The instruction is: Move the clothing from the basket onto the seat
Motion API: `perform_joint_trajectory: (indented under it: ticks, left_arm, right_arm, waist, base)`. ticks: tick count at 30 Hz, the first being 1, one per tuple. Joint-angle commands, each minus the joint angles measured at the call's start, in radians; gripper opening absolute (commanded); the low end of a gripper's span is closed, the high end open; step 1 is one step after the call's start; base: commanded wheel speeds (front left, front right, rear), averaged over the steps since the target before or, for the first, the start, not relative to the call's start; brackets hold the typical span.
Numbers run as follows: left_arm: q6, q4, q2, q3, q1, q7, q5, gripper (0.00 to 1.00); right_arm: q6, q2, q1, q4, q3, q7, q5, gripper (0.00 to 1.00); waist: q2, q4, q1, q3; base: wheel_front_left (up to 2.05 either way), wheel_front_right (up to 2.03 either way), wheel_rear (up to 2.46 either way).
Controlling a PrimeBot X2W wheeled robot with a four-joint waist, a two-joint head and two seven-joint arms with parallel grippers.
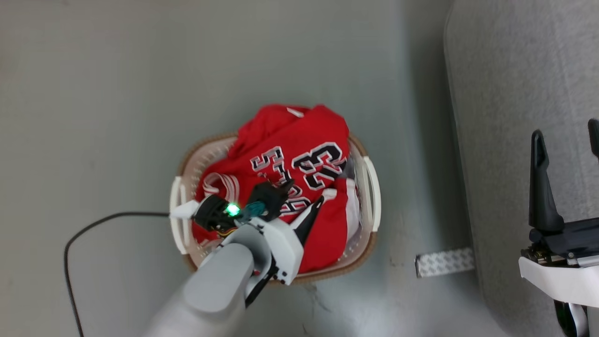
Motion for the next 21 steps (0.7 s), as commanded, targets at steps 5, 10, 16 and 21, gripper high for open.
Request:
perform_joint_trajectory:
  ticks: [5, 10, 16, 21]
  left_arm:
    - [0.003, 0.022, 0.028, -0.185, -0.104, 0.042, -0.177, 1.00]
    - [0.003, 0.036, 0.084, -0.313, -0.183, 0.061, -0.286, 1.00]
    - [0.003, 0.091, 0.128, -0.399, -0.253, 0.065, -0.360, 1.00]
    - [0.002, 0.081, 0.123, -0.487, -0.275, 0.063, -0.421, 1.00]
  right_arm:
    - [-0.002, -0.007, -0.041, -0.060, 0.023, 0.001, -0.017, 1.00]
    - [-0.002, -0.002, -0.058, -0.093, 0.041, 0.001, -0.021, 1.00]
    - [-0.002, 0.009, -0.061, -0.116, 0.057, 0.001, -0.020, 1.00]
    - [-0.002, 0.017, -0.062, -0.109, 0.063, 0.001, -0.011, 1.00]
  waist:
    - [0.0000, -0.058, -0.0003, 0.206]
    - [0.0000, -0.080, -0.0003, 0.267]
    - [0.0000, -0.107, -0.0003, 0.323]
    - [0.0000, -0.119, -0.0003, 0.343]
  base:
    - [0.00, 0.00, 0.00]
    - [0.00, 0.00, 0.00]
    - [0.00, 0.00, 0.00]
    - [0.00, 0.00, 0.00]
